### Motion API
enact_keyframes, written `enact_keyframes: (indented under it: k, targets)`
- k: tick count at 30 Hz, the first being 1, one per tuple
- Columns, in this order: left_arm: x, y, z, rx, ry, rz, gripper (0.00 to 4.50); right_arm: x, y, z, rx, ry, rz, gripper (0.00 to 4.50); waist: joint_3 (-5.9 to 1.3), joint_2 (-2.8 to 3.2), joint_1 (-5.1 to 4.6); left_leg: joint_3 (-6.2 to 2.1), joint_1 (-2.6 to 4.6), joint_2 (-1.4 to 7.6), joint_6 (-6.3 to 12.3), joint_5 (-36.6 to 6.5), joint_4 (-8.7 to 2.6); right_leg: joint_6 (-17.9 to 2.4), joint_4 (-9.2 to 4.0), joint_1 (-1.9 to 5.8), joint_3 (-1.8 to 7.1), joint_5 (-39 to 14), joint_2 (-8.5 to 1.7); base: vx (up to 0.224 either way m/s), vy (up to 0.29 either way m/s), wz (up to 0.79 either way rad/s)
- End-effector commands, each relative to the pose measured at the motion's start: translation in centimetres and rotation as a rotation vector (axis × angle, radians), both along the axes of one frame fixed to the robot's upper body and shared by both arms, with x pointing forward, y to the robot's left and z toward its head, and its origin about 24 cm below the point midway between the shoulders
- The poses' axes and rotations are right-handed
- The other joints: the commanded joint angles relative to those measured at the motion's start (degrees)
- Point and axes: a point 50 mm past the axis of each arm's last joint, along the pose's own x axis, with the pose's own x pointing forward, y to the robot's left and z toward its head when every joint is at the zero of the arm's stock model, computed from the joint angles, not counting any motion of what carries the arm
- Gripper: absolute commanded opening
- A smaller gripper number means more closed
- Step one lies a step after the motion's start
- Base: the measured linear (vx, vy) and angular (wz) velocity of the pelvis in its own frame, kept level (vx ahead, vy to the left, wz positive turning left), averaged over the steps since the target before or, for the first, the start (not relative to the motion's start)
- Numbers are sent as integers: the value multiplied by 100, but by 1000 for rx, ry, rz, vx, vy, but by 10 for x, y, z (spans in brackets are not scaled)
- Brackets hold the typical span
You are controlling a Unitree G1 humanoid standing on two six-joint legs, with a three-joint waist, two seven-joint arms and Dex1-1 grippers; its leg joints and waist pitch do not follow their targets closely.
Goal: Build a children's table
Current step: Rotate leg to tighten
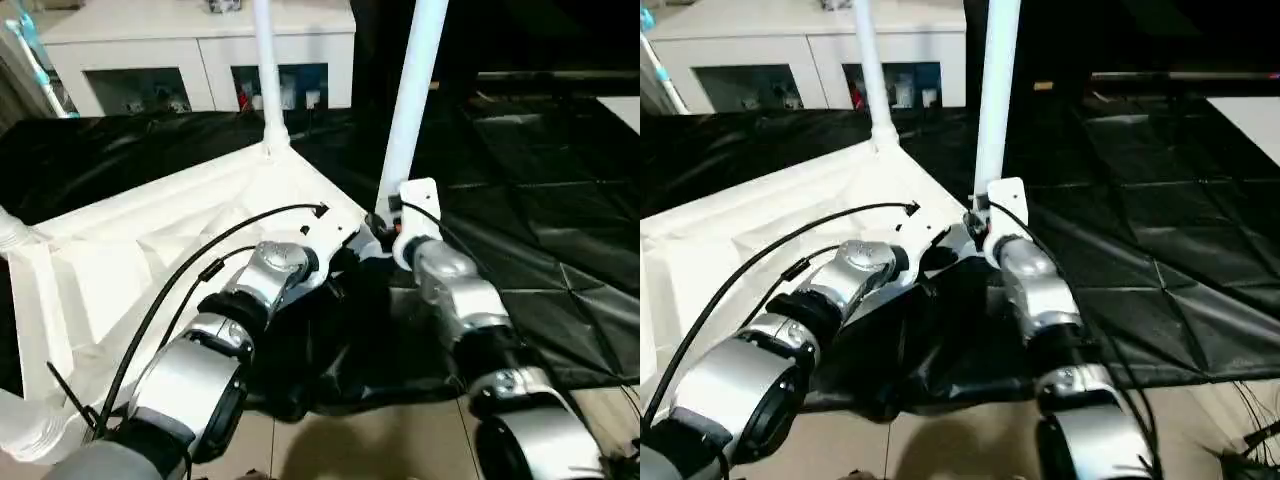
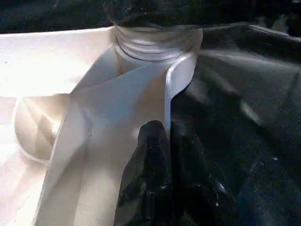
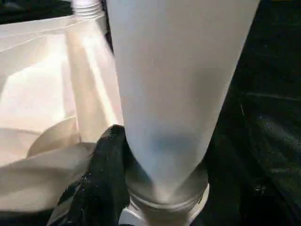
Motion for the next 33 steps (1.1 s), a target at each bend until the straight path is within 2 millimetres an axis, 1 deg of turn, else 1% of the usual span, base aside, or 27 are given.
enact_keyframes:
  k: [1,5,6,8,9,10,12,13,15,16,17,18,19,20,21,22,23,24,25,26,27,28,29,30,31,32,33]
  targets:
    - [10,2,14,-18,-64,83,0,-13,29,-22,12,98,113,204,-447,-30,6,-98,73,225,438,-784,-389,-1429,-368,334,211,-610,-342,0,0,0]
    - [10,4,13,-11,-61,87,0,-12,33,-19,9,66,132,204,-436,-33,0,-96,90,236,391,-953,-405,-1410,-392,324,209,-804,-342,0,0,0]
    - [10,5,12,-10,-56,82,0,-11,30,-18,26,58,123,238,-432,-31,-1,-99,91,241,385,-975,-412,-1408,-394,324,210,-832,-343,0,0,0]
    - [8,7,10,-9,-43,57,0,-9,20,-15,40,35,109,274,-434,-24,0,-101,93,243,374,-1005,-413,-1405,-394,325,213,-830,-347,0,0,0]
    - [8,7,9,-9,-39,52,0,-9,18,-15,38,31,110,277,-435,-31,-3,-101,86,241,386,-1003,-412,-1400,-390,334,212,-796,-345,0,0,0]
    - [7,9,8,-8,-36,37,0,-8,12,-13,30,14,111,282,-430,-27,-15,-108,69,239,405,-1013,-419,-1400,-386,347,207,-777,-347,0,0,0]
    - [5,10,7,-11,-25,3,0,-9,7,-11,-10,-16,161,291,-429,-31,-20,-107,74,242,418,-1030,-417,-1396,-397,344,203,-792,-349,0,0,0]
    - [4,11,6,-9,-21,-10,0,-10,3,-11,-27,-27,180,305,-438,-5,-18,-107,74,243,435,-1000,-405,-1421,-382,349,208,-714,-352,0,0,0]
    - [4,12,5,-6,-22,-26,0,-11,1,-11,-33,-34,199,323,-441,-27,-28,-108,65,241,470,-954,-401,-1449,-375,356,201,-612,-344,0,0,0]
    - [2,14,4,-3,-8,-60,0,-15,-6,-11,-45,-43,247,327,-444,-27,-30,-106,60,235,491,-926,-394,-1467,-371,364,200,-576,-346,0,0,0]
    - [1,16,2,1,-1,-82,0,-17,-11,-11,-52,-46,279,336,-438,-4,-27,-102,65,240,536,-939,-391,-1477,-380,354,201,-538,-346,0,0,0]
    - [-1,18,1,6,3,-119,0,-21,-16,-12,-57,-48,321,349,-435,-20,-19,-108,55,242,558,-934,-393,-1468,-382,373,198,-527,-349,0,0,0]
    - [-3,20,0,4,12,-149,0,-23,-22,-12,-65,-51,342,349,-438,-32,-10,-103,39,242,630,-900,-382,-1479,-374,389,199,-492,-355,0,0,0]
    - [-4,21,0,1,18,-168,0,-24,-28,-13,-72,-52,347,360,-444,2,-13,-109,49,248,634,-878,-381,-1508,-367,382,196,-478,-356,0,0,0]
    - [-5,23,0,-4,17,-194,0,-26,-33,-13,-80,-56,358,360,-442,-7,-21,-101,51,252,650,-881,-376,-1563,-371,368,196,-454,-350,0,0,0]
    - [-8,25,0,-17,19,-238,0,-28,-42,-12,-95,-63,371,367,-446,-21,-16,-107,46,255,657,-880,-378,-1582,-369,384,192,-453,-354,0,0,0]
    - [-12,27,1,-38,20,-323,0,-33,-52,-14,-110,-47,417,376,-440,-21,-1,-95,52,256,676,-893,-372,-1601,-380,374,193,-506,-354,0,0,0]
    - [-15,28,1,-55,26,-368,0,-35,-55,-14,-106,-36,441,386,-429,-26,33,-89,45,268,734,-881,-370,-1610,-386,389,192,-546,-354,0,0,0]
    - [-17,29,1,-65,29,-397,0,-37,-56,-14,-101,-29,458,395,-435,-17,60,-74,44,267,769,-890,-359,-1643,-364,380,190,-539,-338,0,0,0]
    - [-19,29,1,-75,38,-423,0,-38,-57,-13,-81,-23,475,395,-434,-12,70,-75,45,278,772,-901,-361,-1629,-366,364,196,-557,-343,0,0,0]
    - [-21,31,1,-80,51,-448,0,-41,-56,-11,-51,-24,508,395,-424,-2,74,-73,49,284,779,-962,-371,-1626,-373,353,193,-673,-349,0,0,0]
    - [-22,33,0,-74,57,-459,0,-44,-55,-8,7,-28,549,395,-421,-3,97,-79,53,297,786,-1005,-376,-1591,-382,362,195,-790,-359,0,0,0]
    - [-23,35,-1,-69,60,-464,0,-47,-54,-5,43,-32,576,395,-417,-3,93,-80,52,300,781,-1032,-382,-1585,-382,353,192,-849,-352,0,0,0]
    - [-23,36,-1,-67,62,-462,0,-49,-53,-2,71,-46,609,395,-417,-4,112,-79,72,316,750,-1082,-390,-1548,-396,332,196,-969,-351,0,0,0]
    - [-23,36,-1,-67,62,-461,0,-49,-53,-1,73,-49,612,395,-414,20,135,-85,79,330,692,-1102,-398,-1524,-395,310,201,-1062,-357,0,0,0]
    - [-23,37,-2,-67,64,-460,0,-50,-52,0,84,-57,622,395,-413,17,140,-86,77,326,655,-1100,-403,-1506,-399,307,201,-1095,-353,0,0,0]
    - [-23,38,-2,-67,66,-460,0,-51,-51,1,89,-67,639,395,-416,-13,161,-83,85,324,610,-1112,-407,-1482,-406,307,208,-1140,-360,0,0,0]
